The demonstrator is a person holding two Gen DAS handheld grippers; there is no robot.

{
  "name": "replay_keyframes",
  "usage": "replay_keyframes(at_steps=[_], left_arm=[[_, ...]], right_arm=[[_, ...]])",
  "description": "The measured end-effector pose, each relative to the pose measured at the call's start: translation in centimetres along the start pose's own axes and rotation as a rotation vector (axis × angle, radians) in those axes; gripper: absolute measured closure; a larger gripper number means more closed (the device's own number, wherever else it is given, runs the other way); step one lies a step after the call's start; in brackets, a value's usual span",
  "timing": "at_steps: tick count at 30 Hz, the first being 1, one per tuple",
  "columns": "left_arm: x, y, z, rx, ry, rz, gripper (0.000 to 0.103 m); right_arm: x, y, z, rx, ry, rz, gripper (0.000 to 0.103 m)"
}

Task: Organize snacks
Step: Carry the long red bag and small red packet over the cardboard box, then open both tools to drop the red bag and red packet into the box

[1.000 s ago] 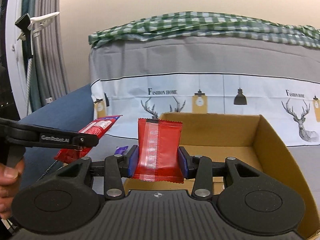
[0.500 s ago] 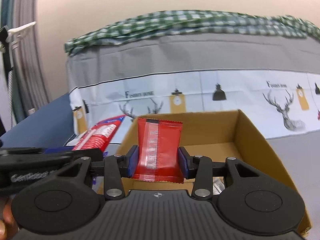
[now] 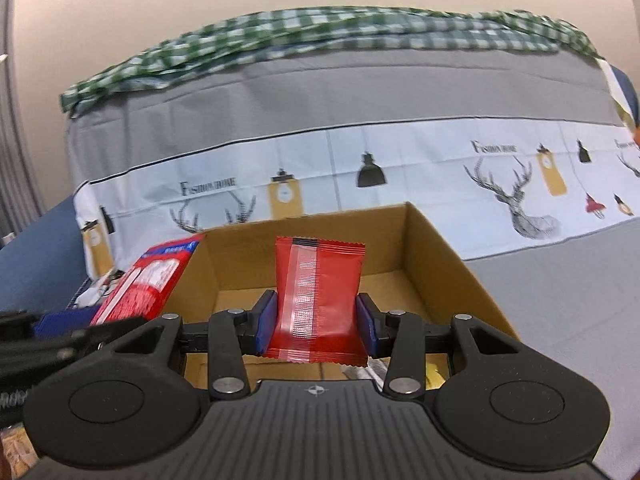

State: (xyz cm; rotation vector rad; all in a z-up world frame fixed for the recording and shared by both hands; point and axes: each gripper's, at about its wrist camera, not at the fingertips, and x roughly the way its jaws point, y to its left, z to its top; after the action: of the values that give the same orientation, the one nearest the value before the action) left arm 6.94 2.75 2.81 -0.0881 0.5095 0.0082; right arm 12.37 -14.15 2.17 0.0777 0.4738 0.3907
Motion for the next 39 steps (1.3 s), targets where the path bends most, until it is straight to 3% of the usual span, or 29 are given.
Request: replay_keyframes(at_steps=[24,39], left_arm=[[-0.2,-0.8,-0.2,0.012,-0.008,-0.024,0.057],[-1.7,-1.4,0.2,0.001,-0.114,-0.099,0.057]], right_arm=[[-0.2,0.1,0.0,-0.004,-0.012,-0.032,0.059],[-0.9,-0.7,0.2,0.015,-0.073,-0.081,0.059]])
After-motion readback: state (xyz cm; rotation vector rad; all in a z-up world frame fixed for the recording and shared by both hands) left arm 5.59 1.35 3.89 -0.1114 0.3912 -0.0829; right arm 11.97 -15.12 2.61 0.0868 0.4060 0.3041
